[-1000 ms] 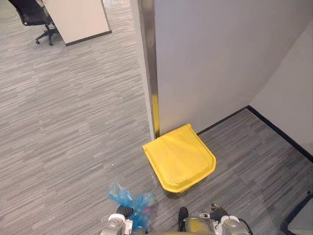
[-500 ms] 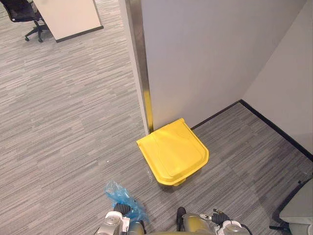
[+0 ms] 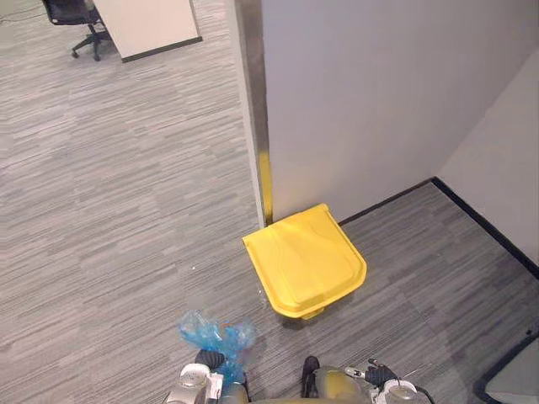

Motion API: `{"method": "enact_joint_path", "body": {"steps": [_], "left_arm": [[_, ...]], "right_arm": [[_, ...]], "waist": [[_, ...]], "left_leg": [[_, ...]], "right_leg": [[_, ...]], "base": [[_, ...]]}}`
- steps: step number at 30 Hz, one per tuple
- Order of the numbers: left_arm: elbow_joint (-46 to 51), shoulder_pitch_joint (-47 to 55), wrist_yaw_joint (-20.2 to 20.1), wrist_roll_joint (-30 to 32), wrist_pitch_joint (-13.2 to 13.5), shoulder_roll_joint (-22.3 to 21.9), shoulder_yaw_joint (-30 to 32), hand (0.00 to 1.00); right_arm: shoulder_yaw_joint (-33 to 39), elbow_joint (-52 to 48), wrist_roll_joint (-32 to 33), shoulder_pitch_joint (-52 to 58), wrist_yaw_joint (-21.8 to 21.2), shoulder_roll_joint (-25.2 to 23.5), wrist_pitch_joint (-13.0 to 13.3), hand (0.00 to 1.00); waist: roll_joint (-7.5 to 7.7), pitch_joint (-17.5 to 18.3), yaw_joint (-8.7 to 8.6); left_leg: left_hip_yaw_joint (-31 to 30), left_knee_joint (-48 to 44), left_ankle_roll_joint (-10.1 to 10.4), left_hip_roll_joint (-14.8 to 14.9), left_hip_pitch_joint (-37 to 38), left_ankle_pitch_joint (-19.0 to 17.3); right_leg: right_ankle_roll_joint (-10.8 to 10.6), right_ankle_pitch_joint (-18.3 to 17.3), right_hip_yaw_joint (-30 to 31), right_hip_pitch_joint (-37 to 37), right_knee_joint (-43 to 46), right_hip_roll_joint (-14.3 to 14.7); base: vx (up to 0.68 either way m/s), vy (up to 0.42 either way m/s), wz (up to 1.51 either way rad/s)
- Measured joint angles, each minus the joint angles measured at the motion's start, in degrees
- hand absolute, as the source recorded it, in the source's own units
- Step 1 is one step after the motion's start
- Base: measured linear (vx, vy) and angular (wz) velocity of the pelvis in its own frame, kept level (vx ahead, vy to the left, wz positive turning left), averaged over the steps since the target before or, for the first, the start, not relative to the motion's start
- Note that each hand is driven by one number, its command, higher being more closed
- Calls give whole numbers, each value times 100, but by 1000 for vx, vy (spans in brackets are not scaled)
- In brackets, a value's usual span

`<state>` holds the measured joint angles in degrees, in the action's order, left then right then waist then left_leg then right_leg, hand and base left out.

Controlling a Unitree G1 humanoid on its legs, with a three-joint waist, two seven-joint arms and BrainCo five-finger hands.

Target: Gather rubbish on tea table into small bin, then transfer packed bag to large trash can.

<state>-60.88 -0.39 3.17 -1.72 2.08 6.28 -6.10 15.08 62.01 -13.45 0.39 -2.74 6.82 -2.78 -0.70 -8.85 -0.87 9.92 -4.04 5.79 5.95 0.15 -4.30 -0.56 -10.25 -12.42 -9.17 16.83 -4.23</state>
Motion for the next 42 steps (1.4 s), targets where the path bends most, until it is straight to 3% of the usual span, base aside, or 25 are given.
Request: {"method": "enact_joint_path", "body": {"steps": [8, 11, 13, 14, 15, 17, 18, 19, 20, 21, 22, 23, 24, 25, 27, 28, 29, 32, 37, 42], "left_arm": [[-61, 6, 2, 46, 2, -10, 65, 100], [-59, 6, 4, 45, 2, -15, 66, 100], [-59, 16, 5, 44, 5, -11, 69, 100], [-59, 10, 5, 44, 6, 1, 69, 100], [-55, -37, 11, 43, 9, 38, 71, 100], [-60, -46, 23, 44, 11, 86, 123, 100], [-85, -55, 35, 45, 10, 143, 198, 100], [-118, -72, 40, 45, 11, 167, 259, 100], [-127, -67, 39, 35, 11, 149, 286, 100], [-64, -99, 43, 41, 32, 187, 305, 100], [-59, -149, 53, 43, 33, 132, 321, 100], [-52, -203, 27, 46, 47, 54, 452, 100], [-32, -276, 36, 50, 80, -69, 511, 100], [-16, -295, 5, 110, 112, -105, 504, 100], [73, -318, 0, 170, 147, -166, 495, 100], [90, -365, -11, 181, 147, -149, 497, 100], [94, -401, -15, 192, 142, -156, 497, 100], [82, -309, -24, 345, 113, -185, 522, 100], [79, -251, -105, 383, 113, -390, 506, 100], [86, -168, -106, 383, 99, -426, 507, 100]], "right_arm": [[-5, 17, 3, 75, 15, -9, -1, 0], [-36, 19, 4, 66, 6, -9, -2, 0], [-83, 5, 11, 30, 4, -5, 9, 0], [-84, 4, 12, 11, 3, -9, 10, 0], [-98, -10, 45, -94, -14, -22, 50, 0], [-200, -13, 46, -166, -48, 11, 65, 0], [-226, -48, 44, -203, -67, -2, 76, 0], [-227, -95, 43, -209, -73, -12, 76, 0], [-234, -112, 34, -189, -71, -11, 73, 0], [-253, -137, -48, -120, -58, -65, 50, 0], [-259, -138, -48, -142, -60, 3, 48, 0], [-276, -252, -50, -256, -39, 23, 48, 0], [-303, -320, -82, -347, -30, 20, 46, 0], [-294, -393, -101, -303, -36, 44, 54, 0], [-310, -516, -127, -221, -33, 46, 66, 0], [-291, -558, -125, -142, -37, 48, 75, 0], [-268, -583, -139, -139, -37, 16, 69, 0], [-258, -616, -242, -58, -67, -51, -4, 0], [-297, -646, -281, 83, -99, 1, 2, 0], [-300, -629, -283, 188, -96, -4, 0, 0]], "waist": [[-8, 21, 12], [-9, 9, 23], [-12, -47, 25], [8, -65, 19], [18, -174, -27], [68, -238, 8], [89, -279, 11], [115, -366, 8], [100, -380, 7], [183, -385, 118], [98, -450, 135], [-7, -631, 137], [38, -807, 121], [-67, -792, 85], [-94, -785, 84], [-112, -763, 73], [-36, -778, 115], [64, -637, 196], [-66, -351, 222], [-39, -153, 208]], "left_leg": [[328, -156, -28, 40, 219, -339], [428, -680, -97, 63, 183, -730], [543, -1024, -215, 84, 391, -1116], [550, -1011, -241, 50, 453, -1152], [593, -1028, -372, -4, 687, -1262], [694, -1154, -408, 38, 804, -1418], [703, -1303, -409, 95, 798, -1505], [727, -1513, -331, 150, 832, -1573], [733, -1592, -286, 180, 855, -1611], [792, -1777, -91, 141, 887, -1737], [791, -1891, -52, 219, 892, -1788], [801, -2510, 29, 310, 686, -1737], [688, -3088, -82, 304, 372, -1734], [705, -2659, -221, 361, 335, -1520], [617, -2665, -143, 403, 368, -1644], [481, -2519, -85, 416, 391, -1883], [442, -2516, -70, 395, 392, -1970], [349, -2456, -59, 404, 356, -1965], [228, -2273, 77, 427, 297, -1855], [188, -1971, 142, 361, 492, -1692]], "right_leg": [[13, 315, 388, 343, -476, 167], [-83, 233, 601, 315, -254, 146], [-512, -49, 777, 151, 746, -19], [-584, -84, 763, 86, 961, -86], [-905, -267, 656, -316, 1767, -268], [-773, -330, 564, -650, 1684, -292], [-700, -66, 428, -856, 1216, -297], [-585, 481, 186, -886, 525, -324], [-625, 708, 135, -721, 359, -377], [-304, 1649, 25, -265, -345, -444], [-162, 1712, 13, -245, -337, -357], [-50, 1724, 39, -224, -235, -373], [-11, 1681, 163, -144, -210, -504], [-69, 1638, 158, -96, -185, -471], [-267, 1293, 178, -141, 115, -487], [-222, 1167, 120, -185, 268, -489], [-215, 1105, 124, -247, 393, -523], [-217, 1079, 59, -276, 362, -511], [-256, 1009, -57, -310, 350, -478], [-191, 793, -196, -286, 638, -578]], "base": [[85, 66, -26], [92, 101, -33], [33, 160, -30], [38, 145, -17], [64, 104, -18], [82, 76, -20], [115, -1, -1], [151, -27, 8], [251, -42, -7], [210, -22, -21], [183, 5, -33], [61, 30, -35], [21, 21, -23], [-10, 40, -17], [-28, 31, 23], [-43, 3, 41], [-52, -25, 30], [-8, -37, 8], [77, -25, 10], [90, -33, 16]]}}
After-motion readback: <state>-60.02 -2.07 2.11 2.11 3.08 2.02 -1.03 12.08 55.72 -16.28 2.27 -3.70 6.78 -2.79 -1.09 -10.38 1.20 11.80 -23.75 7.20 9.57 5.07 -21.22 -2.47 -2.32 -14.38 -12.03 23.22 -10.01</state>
